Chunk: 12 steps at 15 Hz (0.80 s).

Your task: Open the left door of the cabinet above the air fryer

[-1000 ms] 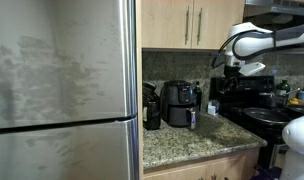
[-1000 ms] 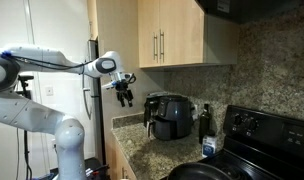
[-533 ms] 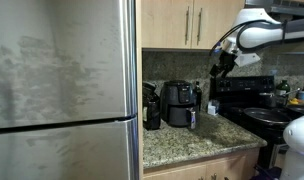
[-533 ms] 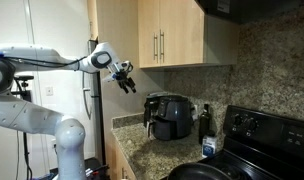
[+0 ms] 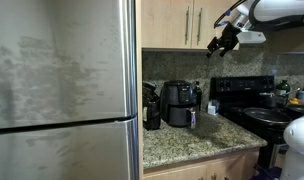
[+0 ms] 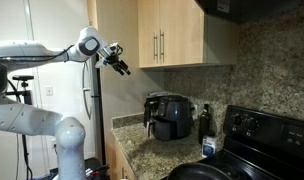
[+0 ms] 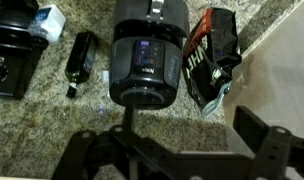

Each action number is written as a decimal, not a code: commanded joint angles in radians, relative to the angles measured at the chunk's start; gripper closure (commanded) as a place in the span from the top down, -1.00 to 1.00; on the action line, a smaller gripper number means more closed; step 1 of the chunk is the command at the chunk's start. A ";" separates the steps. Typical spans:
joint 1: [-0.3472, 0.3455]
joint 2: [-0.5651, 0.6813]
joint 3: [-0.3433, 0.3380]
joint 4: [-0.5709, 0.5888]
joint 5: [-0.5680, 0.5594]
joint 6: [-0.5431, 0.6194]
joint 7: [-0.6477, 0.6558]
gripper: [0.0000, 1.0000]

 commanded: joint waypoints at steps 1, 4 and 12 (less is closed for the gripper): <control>-0.043 -0.004 0.012 -0.056 -0.021 0.255 0.021 1.00; -0.132 0.095 0.076 0.219 -0.025 0.201 0.178 1.00; -0.183 0.273 0.079 0.353 0.046 0.190 0.244 1.00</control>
